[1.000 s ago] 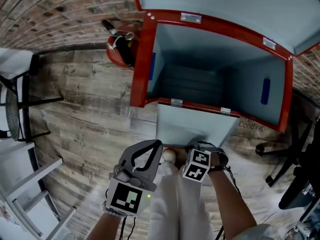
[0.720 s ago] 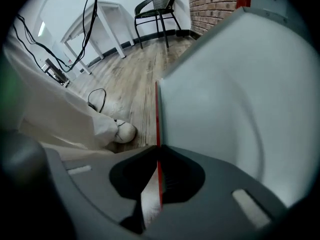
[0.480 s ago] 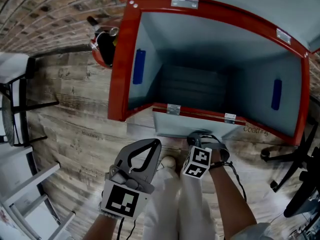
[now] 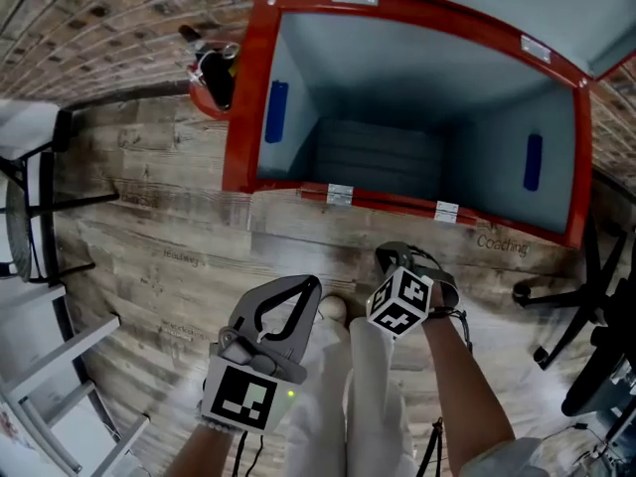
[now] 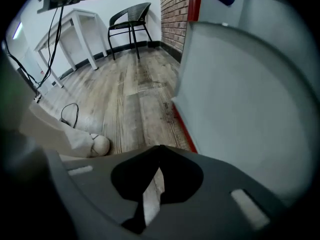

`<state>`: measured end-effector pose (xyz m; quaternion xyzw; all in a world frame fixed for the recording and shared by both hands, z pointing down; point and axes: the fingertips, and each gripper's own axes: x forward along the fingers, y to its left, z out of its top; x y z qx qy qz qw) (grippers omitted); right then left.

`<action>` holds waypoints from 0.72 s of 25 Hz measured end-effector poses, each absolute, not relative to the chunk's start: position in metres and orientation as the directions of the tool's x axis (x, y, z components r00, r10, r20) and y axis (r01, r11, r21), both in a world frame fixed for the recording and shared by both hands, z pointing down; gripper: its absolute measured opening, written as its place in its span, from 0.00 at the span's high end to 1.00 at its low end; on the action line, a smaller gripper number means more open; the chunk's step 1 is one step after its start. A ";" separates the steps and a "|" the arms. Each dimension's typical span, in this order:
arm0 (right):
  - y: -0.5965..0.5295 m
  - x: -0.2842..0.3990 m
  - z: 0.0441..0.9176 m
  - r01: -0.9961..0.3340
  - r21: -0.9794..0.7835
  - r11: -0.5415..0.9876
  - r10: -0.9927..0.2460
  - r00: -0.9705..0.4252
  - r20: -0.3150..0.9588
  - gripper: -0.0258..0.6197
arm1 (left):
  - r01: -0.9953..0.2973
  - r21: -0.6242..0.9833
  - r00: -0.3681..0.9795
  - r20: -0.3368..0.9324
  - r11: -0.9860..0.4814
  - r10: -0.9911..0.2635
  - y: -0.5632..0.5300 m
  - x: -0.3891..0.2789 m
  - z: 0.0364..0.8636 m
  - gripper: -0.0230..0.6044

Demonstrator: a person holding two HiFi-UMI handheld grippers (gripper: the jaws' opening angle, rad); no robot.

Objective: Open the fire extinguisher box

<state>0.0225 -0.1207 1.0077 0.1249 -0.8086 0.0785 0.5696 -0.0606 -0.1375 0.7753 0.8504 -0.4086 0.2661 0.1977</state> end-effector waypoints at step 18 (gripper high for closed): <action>-0.140 0.071 0.637 -0.736 -0.104 0.669 -0.449 -0.512 0.732 0.95 | -0.769 0.062 0.561 0.543 -0.636 -0.625 -0.136 -0.052 0.528 0.97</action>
